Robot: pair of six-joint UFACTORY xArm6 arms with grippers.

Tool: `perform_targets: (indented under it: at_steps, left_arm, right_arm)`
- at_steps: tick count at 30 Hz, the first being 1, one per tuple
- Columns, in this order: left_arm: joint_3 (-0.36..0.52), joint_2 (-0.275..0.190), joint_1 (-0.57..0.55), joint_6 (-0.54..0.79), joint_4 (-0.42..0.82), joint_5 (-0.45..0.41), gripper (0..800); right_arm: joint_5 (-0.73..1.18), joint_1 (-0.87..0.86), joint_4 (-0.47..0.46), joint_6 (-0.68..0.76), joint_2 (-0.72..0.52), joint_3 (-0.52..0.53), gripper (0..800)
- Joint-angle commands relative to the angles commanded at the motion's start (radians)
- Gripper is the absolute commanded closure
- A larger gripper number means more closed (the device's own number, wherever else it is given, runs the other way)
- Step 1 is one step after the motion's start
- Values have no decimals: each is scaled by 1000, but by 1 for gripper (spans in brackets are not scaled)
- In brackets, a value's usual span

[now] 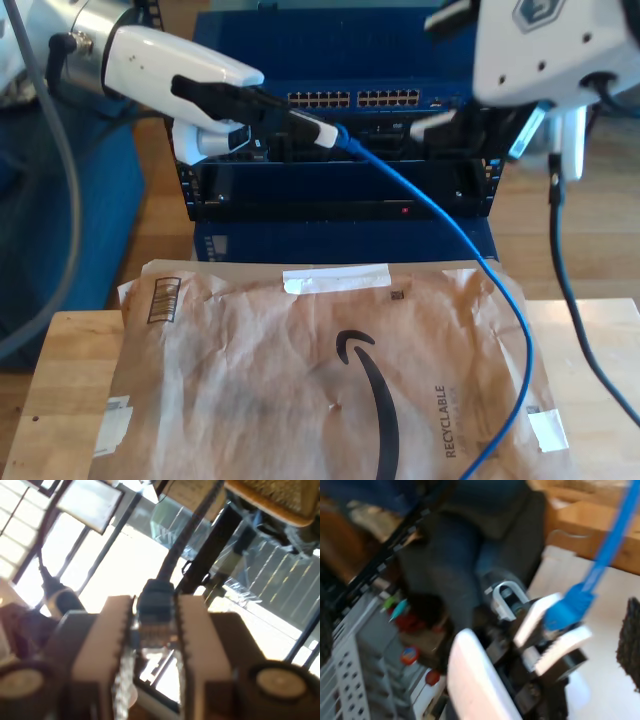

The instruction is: Grab the cable and plug it in

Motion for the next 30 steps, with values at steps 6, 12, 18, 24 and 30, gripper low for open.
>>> perform_targets:
  at_steps: [6,12,18,24,30]
  left_arm:
    - [-14,26,6,-43,-35,46,795]
    - [-14,49,32,-61,-123,109,794]
    - [-14,72,49,-74,-175,146,794]
    - [-14,91,49,-74,-213,192,794]
    - [-14,100,49,-74,-222,218,794]
  right_arm:
    - [-37,38,2,-58,-37,12,12]
    - [-95,94,2,-144,-61,35,17]
    - [-176,129,2,-180,-166,120,18]
    - [-229,172,2,-238,-192,166,22]
    - [-373,253,0,-256,-190,221,45]
